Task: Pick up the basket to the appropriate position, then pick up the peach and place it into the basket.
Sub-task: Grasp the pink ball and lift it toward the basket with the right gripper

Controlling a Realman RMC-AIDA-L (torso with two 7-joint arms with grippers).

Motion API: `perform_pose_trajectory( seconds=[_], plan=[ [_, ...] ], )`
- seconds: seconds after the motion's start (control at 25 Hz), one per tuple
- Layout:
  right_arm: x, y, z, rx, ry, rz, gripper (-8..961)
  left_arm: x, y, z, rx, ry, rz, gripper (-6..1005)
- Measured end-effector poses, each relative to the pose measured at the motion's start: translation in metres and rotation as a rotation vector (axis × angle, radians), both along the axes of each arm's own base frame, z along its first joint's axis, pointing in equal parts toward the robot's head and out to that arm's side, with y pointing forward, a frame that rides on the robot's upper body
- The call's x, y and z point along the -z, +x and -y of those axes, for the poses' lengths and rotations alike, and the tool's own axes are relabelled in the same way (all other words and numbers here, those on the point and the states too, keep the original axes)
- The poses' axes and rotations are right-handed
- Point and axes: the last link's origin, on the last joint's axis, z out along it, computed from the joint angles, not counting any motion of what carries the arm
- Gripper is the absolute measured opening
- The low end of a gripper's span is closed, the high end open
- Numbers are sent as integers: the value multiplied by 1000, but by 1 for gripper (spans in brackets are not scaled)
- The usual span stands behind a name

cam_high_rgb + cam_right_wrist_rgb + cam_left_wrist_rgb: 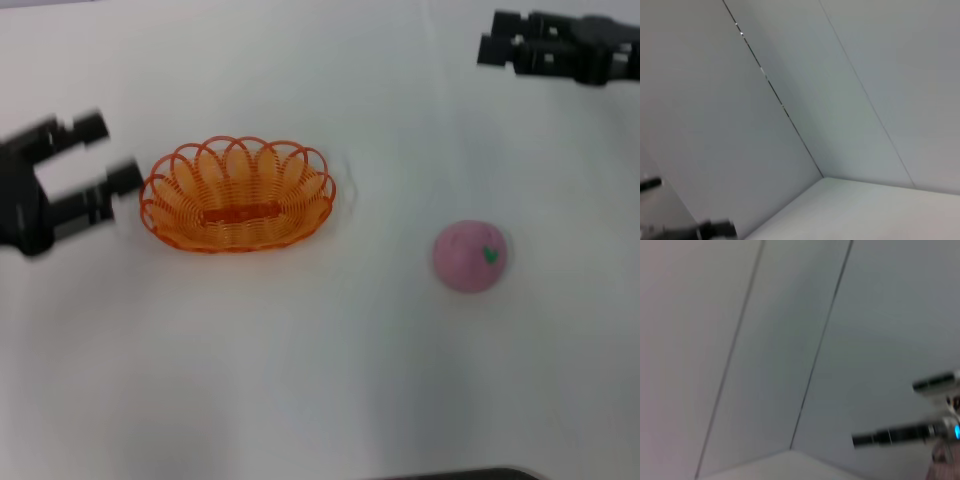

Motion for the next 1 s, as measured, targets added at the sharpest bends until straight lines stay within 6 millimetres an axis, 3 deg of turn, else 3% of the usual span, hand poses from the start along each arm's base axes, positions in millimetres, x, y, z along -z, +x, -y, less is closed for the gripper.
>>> perform_pose_trajectory(
  seconds=[0.28,0.52,0.8,1.0],
  plan=[
    [-19,-30,-25,-23,-86,69,853,12,-33,17,-105,-49,-135,747],
    [-29,-57,-32,-91,-172,386,846,12,-41,20,-138,-71,-184,883],
    [-39,-78,-28,-159,-243,649,838,9,-37,13,-135,-74,-188,883],
    [-27,-73,-27,-138,-323,835,833,7,-36,10,-144,-76,-187,882]
  ],
)
